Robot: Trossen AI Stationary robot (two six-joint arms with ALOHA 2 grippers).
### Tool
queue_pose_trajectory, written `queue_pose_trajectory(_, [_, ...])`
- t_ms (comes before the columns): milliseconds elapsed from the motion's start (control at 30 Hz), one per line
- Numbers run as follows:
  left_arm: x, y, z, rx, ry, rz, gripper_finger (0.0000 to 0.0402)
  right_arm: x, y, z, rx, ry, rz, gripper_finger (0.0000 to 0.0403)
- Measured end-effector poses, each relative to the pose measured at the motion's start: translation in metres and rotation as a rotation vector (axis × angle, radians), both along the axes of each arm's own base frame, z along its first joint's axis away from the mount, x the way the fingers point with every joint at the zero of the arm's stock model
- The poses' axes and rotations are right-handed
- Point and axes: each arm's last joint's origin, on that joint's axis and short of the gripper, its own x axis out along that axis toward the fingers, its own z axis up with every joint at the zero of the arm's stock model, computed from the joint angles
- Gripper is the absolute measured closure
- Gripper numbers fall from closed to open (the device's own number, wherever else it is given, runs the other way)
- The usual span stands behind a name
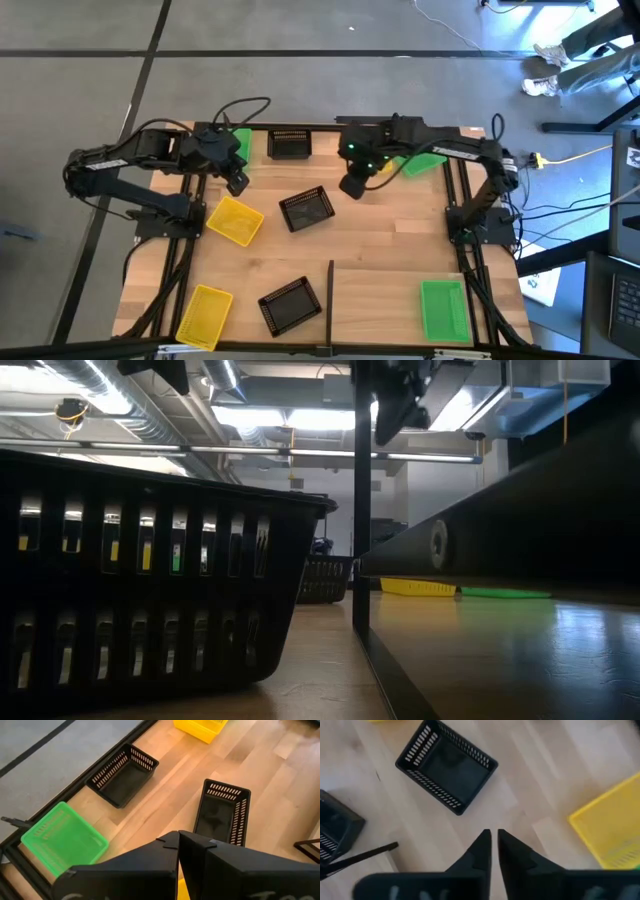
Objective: Stack baskets on shelf by color
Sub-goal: Put the middle black bin on the shelf
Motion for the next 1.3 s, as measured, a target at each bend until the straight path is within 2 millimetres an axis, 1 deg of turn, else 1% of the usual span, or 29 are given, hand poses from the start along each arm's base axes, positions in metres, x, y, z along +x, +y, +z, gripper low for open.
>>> queue_pose_trajectory(167, [0.000,0.000,0.000,0.000,0.000,-0.001,0.0401,0.020,-0.013,-0.030,0.108,0.053,-0.033,0.0324])
queue_pose_trajectory(267, [0.000,0.000,0.000,0.000,0.000,-0.001,0.0402,0.032,-0.021,-0.050,0.162,0.087,-0.131,0.0307])
queue_pose_trajectory(400, [0.000,0.000,0.000,0.001,0.000,-0.001,0.0402,0.046,-0.031,-0.071,0.193,0.100,-0.227,0.0303])
queue_pose_trajectory(500, [0.000,0.000,0.000,0.001,0.000,-0.001,0.0402,0.056,-0.034,-0.086,0.200,0.099,-0.250,0.0303])
queue_pose_trajectory(733, [0.000,0.000,0.000,0.001,0.001,-0.002,0.0402,0.068,-0.036,-0.113,0.236,0.150,-0.322,0.0303])
queue_pose_trajectory(867, [0.000,0.000,0.000,0.001,0.001,-0.002,0.0402,0.072,-0.037,-0.126,0.243,0.180,-0.334,0.0303])
queue_pose_trajectory(967, [0.000,0.000,0.000,0.001,0.001,-0.002,0.0402,0.076,-0.037,-0.137,0.282,0.193,-0.321,0.0303])
queue_pose_trajectory(1133, [0.000,0.000,0.000,0.003,0.002,-0.004,0.0402,0.080,-0.037,-0.148,0.300,0.206,-0.315,0.0303])
queue_pose_trajectory(1300, [0.000,0.000,0.000,0.007,0.005,-0.008,0.0402,0.083,-0.037,-0.150,0.299,0.188,-0.312,0.0303])
